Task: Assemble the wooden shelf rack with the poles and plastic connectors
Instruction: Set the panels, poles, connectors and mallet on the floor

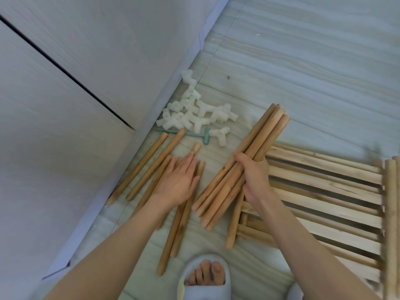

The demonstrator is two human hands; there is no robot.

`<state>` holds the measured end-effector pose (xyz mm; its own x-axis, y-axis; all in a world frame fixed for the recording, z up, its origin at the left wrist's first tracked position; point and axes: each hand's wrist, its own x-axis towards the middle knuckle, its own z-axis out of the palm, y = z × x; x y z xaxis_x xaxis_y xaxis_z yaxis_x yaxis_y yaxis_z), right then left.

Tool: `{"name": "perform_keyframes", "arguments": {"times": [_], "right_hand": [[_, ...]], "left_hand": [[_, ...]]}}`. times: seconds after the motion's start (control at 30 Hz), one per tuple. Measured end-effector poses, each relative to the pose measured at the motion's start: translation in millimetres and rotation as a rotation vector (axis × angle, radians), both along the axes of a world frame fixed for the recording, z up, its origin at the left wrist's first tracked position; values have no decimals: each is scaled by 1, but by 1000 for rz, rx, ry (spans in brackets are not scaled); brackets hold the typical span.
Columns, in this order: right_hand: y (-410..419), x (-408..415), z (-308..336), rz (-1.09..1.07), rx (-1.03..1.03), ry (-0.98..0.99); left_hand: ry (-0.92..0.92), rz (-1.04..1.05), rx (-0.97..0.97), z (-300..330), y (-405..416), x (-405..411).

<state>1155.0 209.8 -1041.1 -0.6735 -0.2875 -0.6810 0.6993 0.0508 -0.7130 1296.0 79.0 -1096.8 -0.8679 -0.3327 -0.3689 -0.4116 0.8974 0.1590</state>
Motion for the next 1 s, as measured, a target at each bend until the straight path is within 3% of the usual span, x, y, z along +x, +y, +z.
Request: {"name": "perform_keyframes", "arguments": {"times": [0.2,0.37,0.57,0.67,0.83,1.0], "right_hand": [[0,10,-1,47,-8,-27],[0,18,1,127,8,-48],[-6,32,-5,126,16,-174],[-11,43,-11,96,32,-236],[-22,70,-18,43,81,-369],[-35,87,-27,56,137,-412]], "left_hand": [[-100,85,-37,-2,18,62],[-182,133,5,-6,25,66],[-116,95,11,-3,3,57],[-12,199,27,-1,-19,59],[-25,346,124,4,-37,74],[-76,400,-45,3,-21,106]]}}
